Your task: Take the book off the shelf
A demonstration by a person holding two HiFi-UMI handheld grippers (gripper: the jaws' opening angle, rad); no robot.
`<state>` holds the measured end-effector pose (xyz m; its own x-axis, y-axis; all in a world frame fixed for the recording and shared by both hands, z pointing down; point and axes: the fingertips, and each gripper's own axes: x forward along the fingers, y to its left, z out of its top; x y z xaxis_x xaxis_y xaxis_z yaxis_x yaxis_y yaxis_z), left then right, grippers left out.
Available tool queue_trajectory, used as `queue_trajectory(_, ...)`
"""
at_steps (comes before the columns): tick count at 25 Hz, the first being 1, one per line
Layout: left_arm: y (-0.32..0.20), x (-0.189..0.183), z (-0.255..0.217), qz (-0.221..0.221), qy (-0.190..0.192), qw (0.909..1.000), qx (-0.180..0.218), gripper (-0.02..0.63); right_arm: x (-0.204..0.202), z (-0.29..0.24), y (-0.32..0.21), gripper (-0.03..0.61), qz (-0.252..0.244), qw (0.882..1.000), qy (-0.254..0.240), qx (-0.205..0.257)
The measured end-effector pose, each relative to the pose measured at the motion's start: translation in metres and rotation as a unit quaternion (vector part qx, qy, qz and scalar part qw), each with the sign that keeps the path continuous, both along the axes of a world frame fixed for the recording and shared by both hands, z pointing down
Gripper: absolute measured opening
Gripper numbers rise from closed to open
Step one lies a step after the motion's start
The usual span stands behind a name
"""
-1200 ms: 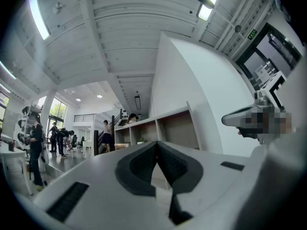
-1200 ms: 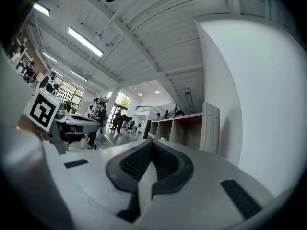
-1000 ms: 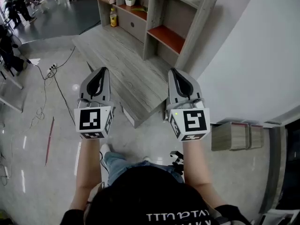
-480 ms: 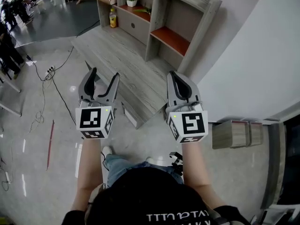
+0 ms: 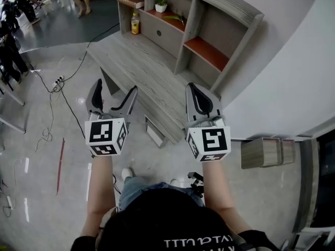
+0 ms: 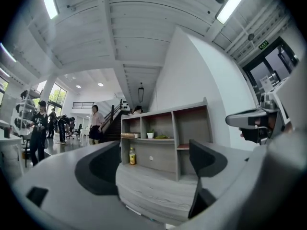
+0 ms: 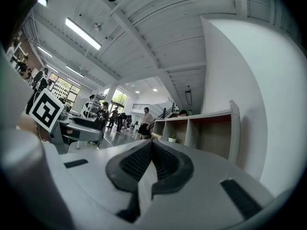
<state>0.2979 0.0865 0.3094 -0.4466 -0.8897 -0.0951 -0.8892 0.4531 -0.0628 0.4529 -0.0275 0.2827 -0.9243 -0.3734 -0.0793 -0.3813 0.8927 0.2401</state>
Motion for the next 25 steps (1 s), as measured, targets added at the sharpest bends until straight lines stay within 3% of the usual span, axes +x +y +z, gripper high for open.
queue_trajectory(16, 0.047, -0.155, 0.006, 0.030, -0.001, 0.9995, -0.010, 0.442, -0.150, 0.009, 0.056, 0.014, 0.030, 1.000, 0.006, -0.007)
queue_trajectory(25, 0.065, -0.207, 0.016, 0.033, 0.010, 0.9994, -0.007, 0.442, -0.205, 0.011, 0.077, 0.014, 0.028, 0.999, 0.020, 0.002)
